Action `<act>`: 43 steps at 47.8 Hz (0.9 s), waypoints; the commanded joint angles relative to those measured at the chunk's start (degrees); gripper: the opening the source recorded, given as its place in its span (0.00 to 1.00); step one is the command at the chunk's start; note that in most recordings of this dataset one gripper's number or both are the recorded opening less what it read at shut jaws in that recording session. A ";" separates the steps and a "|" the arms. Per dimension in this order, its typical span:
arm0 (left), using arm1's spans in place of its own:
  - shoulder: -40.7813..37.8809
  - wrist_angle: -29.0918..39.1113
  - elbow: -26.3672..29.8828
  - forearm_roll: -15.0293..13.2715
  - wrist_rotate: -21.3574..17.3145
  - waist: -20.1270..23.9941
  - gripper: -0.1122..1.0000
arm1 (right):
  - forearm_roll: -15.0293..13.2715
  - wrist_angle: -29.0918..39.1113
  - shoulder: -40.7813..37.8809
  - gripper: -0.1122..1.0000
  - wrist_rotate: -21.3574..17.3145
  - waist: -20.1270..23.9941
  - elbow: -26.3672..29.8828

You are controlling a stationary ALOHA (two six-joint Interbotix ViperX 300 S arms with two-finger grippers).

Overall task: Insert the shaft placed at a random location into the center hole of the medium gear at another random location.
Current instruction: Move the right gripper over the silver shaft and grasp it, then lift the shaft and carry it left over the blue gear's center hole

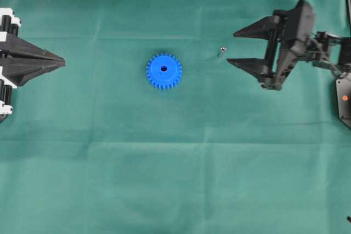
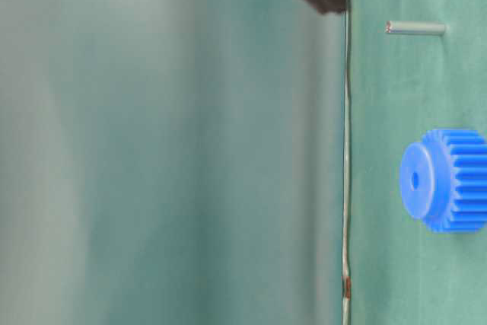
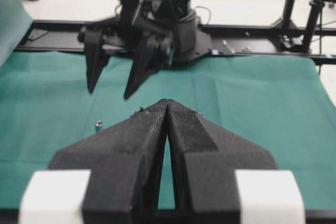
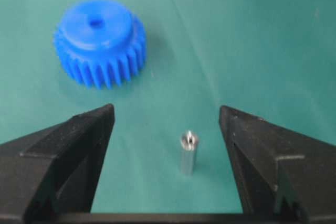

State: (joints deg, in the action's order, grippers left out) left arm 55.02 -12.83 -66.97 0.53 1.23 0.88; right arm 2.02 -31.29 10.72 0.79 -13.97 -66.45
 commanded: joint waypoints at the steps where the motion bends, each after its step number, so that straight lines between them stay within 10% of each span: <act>1: -0.44 -0.26 0.88 0.18 0.00 0.18 0.10 | 0.70 -2.64 -2.99 0.87 -0.35 -0.70 1.49; 28: -0.44 0.35 0.70 0.26 0.09 0.18 0.10 | 1.14 -6.77 -13.18 0.82 -0.35 -1.58 4.31; 43: -0.44 0.44 0.70 0.26 0.09 0.18 0.10 | 1.14 -6.77 -13.18 0.22 -0.18 -1.67 4.31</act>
State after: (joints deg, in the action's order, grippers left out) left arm 55.02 -12.13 -67.06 0.62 1.23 0.97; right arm 2.99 -37.18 -3.08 0.79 -15.38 -62.84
